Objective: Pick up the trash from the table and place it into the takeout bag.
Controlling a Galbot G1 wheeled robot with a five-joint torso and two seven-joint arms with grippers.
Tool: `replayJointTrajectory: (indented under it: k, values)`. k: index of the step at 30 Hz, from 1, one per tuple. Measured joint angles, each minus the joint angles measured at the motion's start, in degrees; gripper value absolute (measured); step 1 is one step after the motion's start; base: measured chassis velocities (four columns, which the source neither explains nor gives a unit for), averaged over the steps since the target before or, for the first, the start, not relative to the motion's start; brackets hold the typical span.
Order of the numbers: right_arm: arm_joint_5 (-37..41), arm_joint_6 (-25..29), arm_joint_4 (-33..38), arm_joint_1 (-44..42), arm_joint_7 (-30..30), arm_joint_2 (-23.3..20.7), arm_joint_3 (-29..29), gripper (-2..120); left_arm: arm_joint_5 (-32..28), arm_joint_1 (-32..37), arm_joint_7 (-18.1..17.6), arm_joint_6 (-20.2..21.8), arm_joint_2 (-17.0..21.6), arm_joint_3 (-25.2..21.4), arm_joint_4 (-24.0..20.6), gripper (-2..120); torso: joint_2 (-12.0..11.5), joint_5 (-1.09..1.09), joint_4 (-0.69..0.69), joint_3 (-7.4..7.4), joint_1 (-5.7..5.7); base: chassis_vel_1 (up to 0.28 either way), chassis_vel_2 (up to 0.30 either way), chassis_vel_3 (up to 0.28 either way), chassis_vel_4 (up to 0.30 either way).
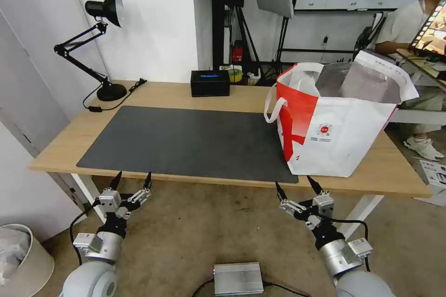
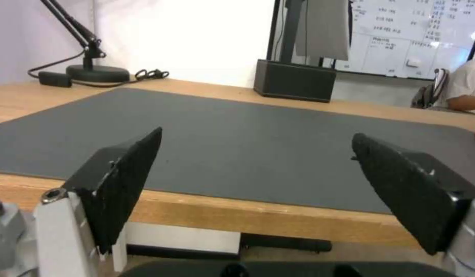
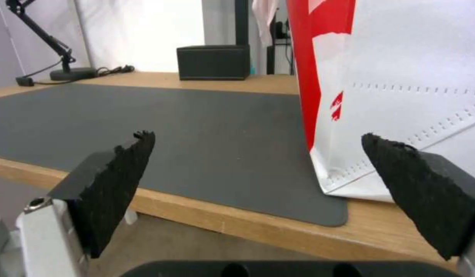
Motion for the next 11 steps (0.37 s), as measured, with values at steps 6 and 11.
replayJointTrajectory:
  k: [6, 11]
  values:
    - [0.0, 0.0, 0.0, 0.0, 0.0, 0.0, 0.0, 100, 0.0, 0.0, 0.0, 0.0, 0.0, 0.0, 0.0, 100, 0.0, 0.00, 0.00, 0.00, 0.00, 0.000, 0.000, 0.000, 0.000]
    - [0.0, 0.0, 0.0, 0.0, 0.0, 0.0, 0.0, 100, 0.0, 0.0, 0.0, 0.0, 0.1, 0.0, 0.0, 100, 0.0, 0.00, 0.00, 0.00, 0.00, 0.000, 0.000, 0.000, 0.000]
